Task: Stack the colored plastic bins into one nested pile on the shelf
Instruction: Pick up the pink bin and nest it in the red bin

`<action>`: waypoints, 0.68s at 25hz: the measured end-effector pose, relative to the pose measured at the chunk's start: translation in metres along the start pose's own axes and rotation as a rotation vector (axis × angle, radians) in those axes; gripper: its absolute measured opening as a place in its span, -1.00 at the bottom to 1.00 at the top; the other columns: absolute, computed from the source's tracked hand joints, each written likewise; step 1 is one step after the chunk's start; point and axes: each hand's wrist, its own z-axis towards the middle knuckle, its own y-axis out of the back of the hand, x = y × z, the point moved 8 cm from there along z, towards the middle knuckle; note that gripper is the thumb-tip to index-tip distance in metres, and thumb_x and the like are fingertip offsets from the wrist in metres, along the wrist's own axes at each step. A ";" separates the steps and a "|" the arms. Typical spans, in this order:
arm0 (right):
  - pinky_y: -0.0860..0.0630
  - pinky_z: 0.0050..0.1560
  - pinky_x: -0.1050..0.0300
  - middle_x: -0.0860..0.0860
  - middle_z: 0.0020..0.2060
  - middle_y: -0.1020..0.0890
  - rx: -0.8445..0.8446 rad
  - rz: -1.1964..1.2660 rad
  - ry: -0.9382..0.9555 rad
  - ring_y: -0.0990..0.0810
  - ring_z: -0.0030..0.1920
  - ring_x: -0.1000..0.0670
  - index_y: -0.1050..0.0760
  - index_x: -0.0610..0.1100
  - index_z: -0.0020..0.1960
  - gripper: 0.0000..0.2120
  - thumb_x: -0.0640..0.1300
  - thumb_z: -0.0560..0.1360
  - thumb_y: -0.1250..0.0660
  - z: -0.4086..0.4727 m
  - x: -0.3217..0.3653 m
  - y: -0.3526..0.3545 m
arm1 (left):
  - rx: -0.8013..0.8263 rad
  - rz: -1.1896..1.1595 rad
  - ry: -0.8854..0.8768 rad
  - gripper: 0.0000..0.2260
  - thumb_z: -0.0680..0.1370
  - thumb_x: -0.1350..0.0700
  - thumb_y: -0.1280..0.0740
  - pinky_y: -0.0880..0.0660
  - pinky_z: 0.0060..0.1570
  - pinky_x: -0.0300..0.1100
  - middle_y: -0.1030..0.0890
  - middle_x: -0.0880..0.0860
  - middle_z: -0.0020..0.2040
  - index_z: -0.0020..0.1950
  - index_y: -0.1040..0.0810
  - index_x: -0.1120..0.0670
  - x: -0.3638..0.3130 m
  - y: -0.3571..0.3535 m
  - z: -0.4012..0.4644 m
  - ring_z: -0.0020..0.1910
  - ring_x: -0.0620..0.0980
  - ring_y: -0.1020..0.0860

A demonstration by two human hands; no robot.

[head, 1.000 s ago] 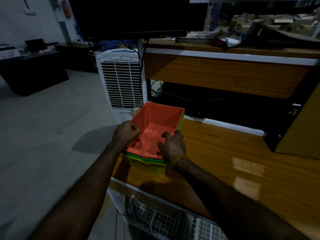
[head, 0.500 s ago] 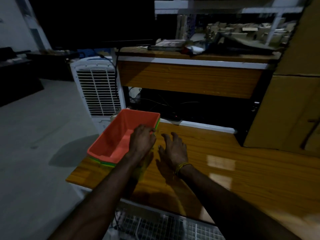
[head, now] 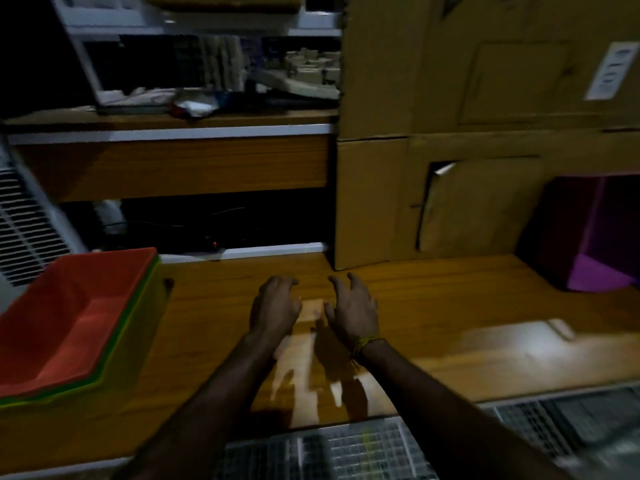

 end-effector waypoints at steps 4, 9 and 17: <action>-0.31 0.37 -0.24 -0.15 0.51 -0.21 -0.043 -0.028 -0.145 -0.26 0.46 -0.21 -0.21 0.05 0.48 -0.49 0.03 0.57 -0.25 -0.014 -0.121 0.048 | 0.096 -0.059 -0.083 -0.62 0.56 0.07 -0.32 -0.44 0.23 -0.06 -0.45 0.03 0.37 0.38 -0.43 -0.04 -0.114 -0.069 -0.007 0.33 0.06 -0.42; -0.30 0.36 -0.25 -0.14 0.51 -0.19 -0.117 -0.056 -0.331 -0.23 0.48 -0.21 -0.19 0.06 0.48 -0.50 0.02 0.59 -0.24 -0.050 -0.257 0.107 | 0.202 -0.113 -0.216 -0.62 0.57 0.05 -0.29 -0.44 0.25 -0.01 -0.42 0.00 0.39 0.39 -0.39 -0.08 -0.241 -0.145 -0.028 0.34 0.04 -0.40; -0.31 0.33 -0.21 -0.15 0.50 -0.21 -0.219 -0.074 -0.514 -0.25 0.46 -0.20 -0.21 0.06 0.47 -0.50 0.05 0.57 -0.23 -0.087 -0.390 0.173 | 0.313 -0.123 -0.473 -0.59 0.56 0.02 -0.28 -0.48 0.20 0.01 -0.40 0.08 0.40 0.41 -0.38 -0.03 -0.399 -0.226 -0.029 0.32 0.10 -0.42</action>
